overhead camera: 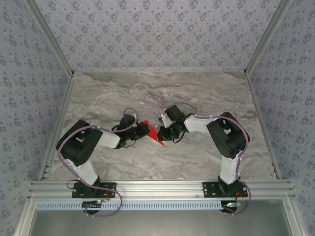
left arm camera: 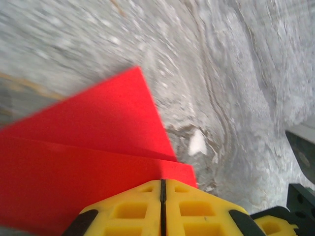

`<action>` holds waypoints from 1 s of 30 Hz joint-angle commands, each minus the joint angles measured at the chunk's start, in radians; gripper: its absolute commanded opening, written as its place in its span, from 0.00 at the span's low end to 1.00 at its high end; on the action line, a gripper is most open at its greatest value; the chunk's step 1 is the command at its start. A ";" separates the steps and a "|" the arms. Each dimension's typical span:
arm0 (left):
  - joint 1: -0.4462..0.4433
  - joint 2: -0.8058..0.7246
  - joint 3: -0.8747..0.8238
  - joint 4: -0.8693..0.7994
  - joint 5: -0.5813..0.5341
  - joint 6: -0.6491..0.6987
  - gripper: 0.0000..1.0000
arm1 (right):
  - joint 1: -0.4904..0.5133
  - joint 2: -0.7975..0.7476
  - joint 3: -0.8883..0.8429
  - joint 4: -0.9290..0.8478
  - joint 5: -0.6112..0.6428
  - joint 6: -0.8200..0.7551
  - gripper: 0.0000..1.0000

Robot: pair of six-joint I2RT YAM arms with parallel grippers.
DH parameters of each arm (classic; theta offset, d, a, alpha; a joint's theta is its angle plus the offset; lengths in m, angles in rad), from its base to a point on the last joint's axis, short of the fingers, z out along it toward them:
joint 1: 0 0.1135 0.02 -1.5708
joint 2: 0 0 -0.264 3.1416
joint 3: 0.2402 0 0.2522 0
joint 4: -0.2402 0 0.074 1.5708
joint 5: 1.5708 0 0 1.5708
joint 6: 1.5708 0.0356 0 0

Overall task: Fold a paper plane with a square sheet of paper (pick it up from the middle)
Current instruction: Fold the wing for the fifth time at the center of the table.

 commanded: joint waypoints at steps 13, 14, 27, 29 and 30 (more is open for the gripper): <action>0.214 -0.184 -0.030 -0.231 -0.070 0.124 0.10 | 0.026 0.148 -0.076 -0.218 0.274 -0.006 0.00; 0.211 -0.209 -0.031 -0.236 -0.065 0.121 0.10 | 0.026 0.145 -0.075 -0.218 0.275 -0.007 0.00; 0.000 -0.189 0.067 -0.204 -0.043 0.082 0.11 | 0.034 0.148 -0.070 -0.222 0.276 0.004 0.00; -0.022 -0.135 0.091 -0.182 -0.030 0.077 0.10 | 0.036 0.150 -0.068 -0.222 0.276 0.005 0.00; -0.028 -0.105 0.104 -0.171 -0.019 0.072 0.10 | 0.036 0.151 -0.069 -0.222 0.276 0.007 0.00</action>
